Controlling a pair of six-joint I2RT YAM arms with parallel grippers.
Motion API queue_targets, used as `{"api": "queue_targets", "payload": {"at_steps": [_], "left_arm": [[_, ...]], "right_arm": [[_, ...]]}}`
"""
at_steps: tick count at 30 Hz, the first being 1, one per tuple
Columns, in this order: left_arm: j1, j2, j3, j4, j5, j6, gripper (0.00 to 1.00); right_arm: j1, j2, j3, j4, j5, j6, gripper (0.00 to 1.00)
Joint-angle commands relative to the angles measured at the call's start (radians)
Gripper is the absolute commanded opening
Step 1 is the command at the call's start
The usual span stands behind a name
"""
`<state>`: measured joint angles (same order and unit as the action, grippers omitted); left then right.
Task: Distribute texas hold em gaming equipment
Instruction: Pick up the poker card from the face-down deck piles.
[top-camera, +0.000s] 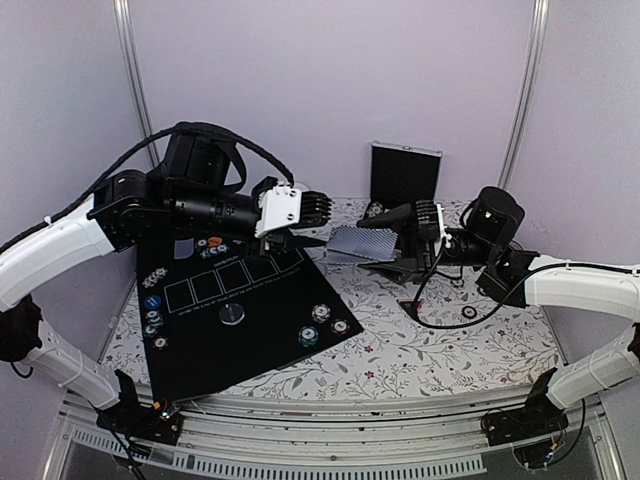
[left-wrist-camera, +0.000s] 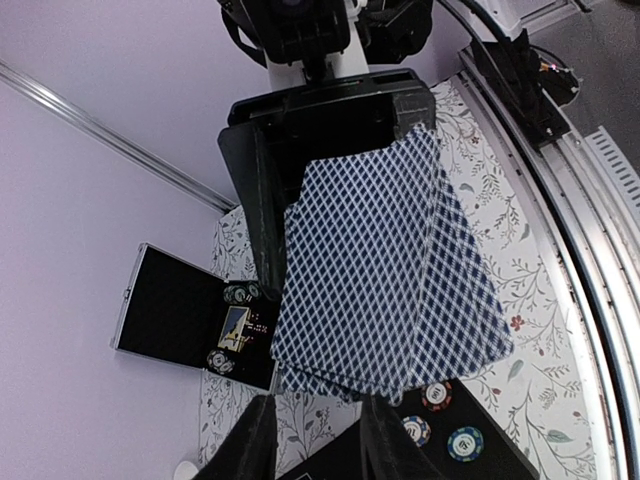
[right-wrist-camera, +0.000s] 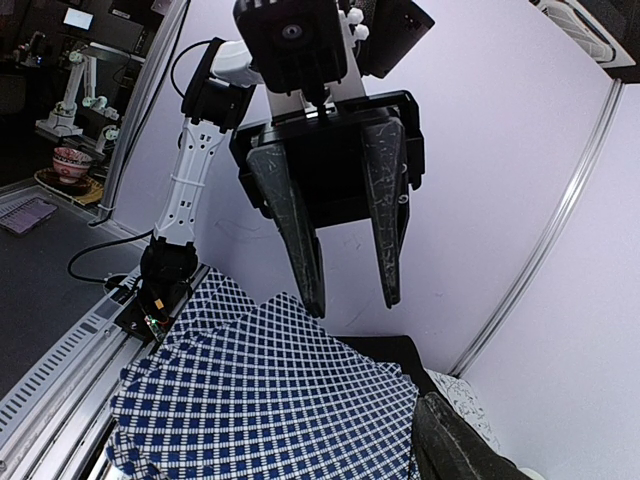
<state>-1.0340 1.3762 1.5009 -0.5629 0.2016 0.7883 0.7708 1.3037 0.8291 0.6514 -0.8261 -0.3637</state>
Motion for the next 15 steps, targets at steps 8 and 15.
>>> {"api": "queue_targets", "payload": {"at_steps": [8, 15], "left_arm": [[-0.016, 0.008, 0.023, -0.024, 0.004, 0.002, 0.32], [-0.032, 0.033, 0.050, -0.039, 0.014, 0.015, 0.35]], "right_arm": [[-0.008, -0.014, 0.029, 0.004, -0.015, -0.004, 0.59], [-0.008, -0.011, 0.029, 0.004, -0.016, -0.003, 0.59]]}}
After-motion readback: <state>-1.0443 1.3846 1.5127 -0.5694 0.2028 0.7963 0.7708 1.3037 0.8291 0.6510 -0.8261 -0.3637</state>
